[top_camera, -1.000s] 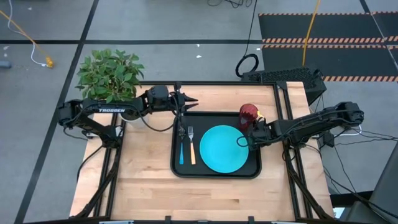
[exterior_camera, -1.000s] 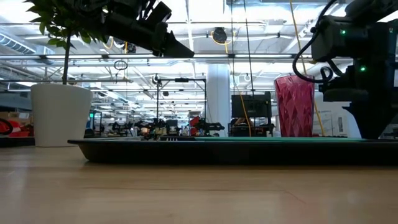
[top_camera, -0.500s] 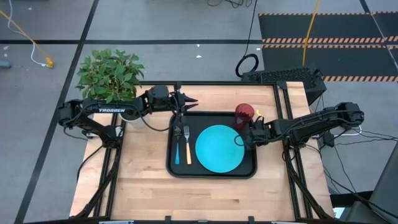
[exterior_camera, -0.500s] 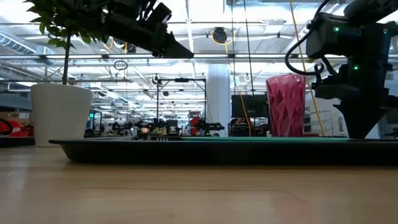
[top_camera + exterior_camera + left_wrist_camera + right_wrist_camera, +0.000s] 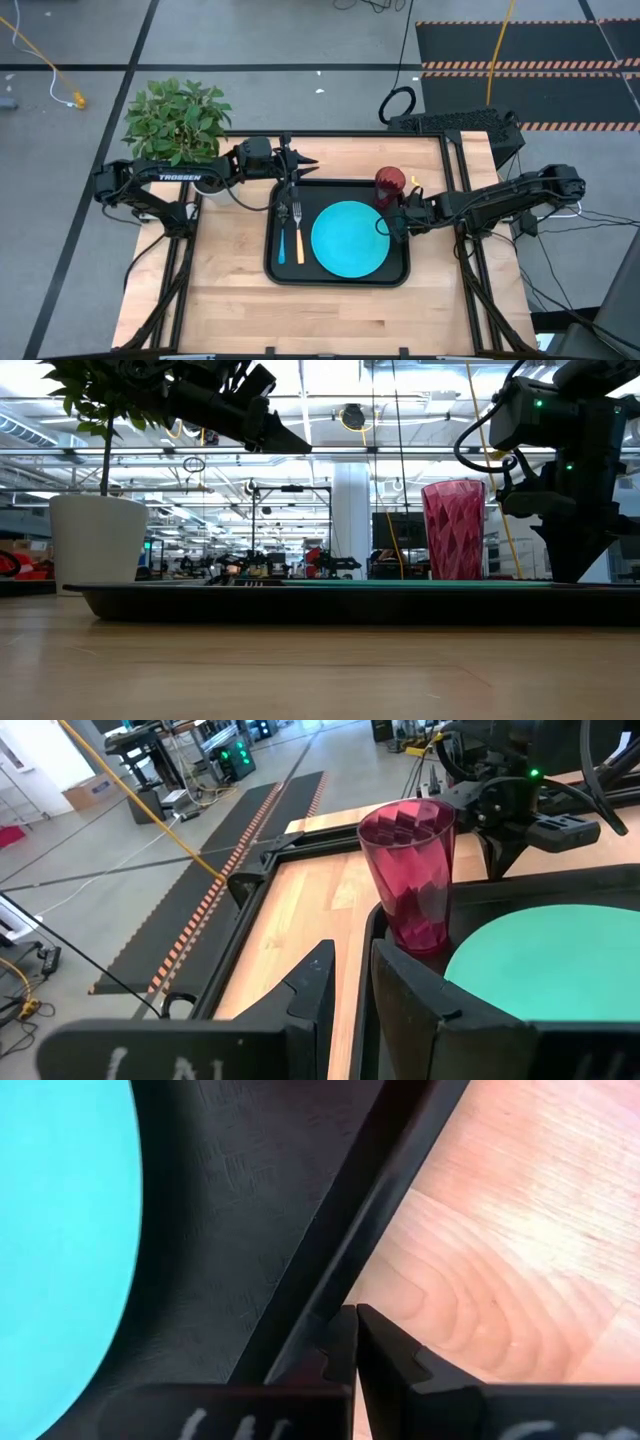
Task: Pick and place plate/cup/fork/spoon on tray
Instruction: Adjust the black serving tray
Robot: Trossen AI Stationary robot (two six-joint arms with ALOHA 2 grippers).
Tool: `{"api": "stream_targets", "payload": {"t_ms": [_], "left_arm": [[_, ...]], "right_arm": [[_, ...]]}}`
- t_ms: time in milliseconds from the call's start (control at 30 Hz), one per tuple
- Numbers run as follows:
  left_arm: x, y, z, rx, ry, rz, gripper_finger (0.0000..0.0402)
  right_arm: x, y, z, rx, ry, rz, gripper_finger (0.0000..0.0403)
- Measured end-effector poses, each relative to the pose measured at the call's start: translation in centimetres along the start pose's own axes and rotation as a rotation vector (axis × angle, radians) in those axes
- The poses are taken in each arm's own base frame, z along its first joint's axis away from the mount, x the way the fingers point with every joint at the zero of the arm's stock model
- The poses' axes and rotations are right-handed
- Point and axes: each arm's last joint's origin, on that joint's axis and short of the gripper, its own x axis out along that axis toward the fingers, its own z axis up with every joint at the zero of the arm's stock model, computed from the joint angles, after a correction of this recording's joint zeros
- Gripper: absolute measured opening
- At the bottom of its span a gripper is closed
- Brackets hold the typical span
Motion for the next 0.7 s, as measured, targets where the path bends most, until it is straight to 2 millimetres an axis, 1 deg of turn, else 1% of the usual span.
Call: {"api": "stream_targets", "payload": {"t_ms": [133,267,433,600,700], "left_arm": [[-0.2,0.0,0.2,-0.011,-0.007,0.001,0.0074],[-1.0,0.0,1.2,-0.046,-0.058,-0.027,0.0074],[-1.9,-0.9,2.3,-0.058,-0.1,-0.058,0.0074],[-2.6,-1.6,3.0,-0.093,-0.107,-0.069,0.0074],[-2.7,-2.3,3.4,-0.079,-0.117,-0.072,0.0074]], "right_arm": [[-0.1,0.0,0.0,-0.023,0.002,0.0,0.0],[-0.2,-0.2,0.0,-0.043,0.002,0.001,0.0],[-0.2,-0.2,-0.1,-0.078,0.016,-0.005,0.0],[-0.2,-0.3,-0.2,-0.117,0.036,-0.003,0.0],[-0.5,-0.2,-0.2,-0.143,0.062,0.002,0.0]]}}
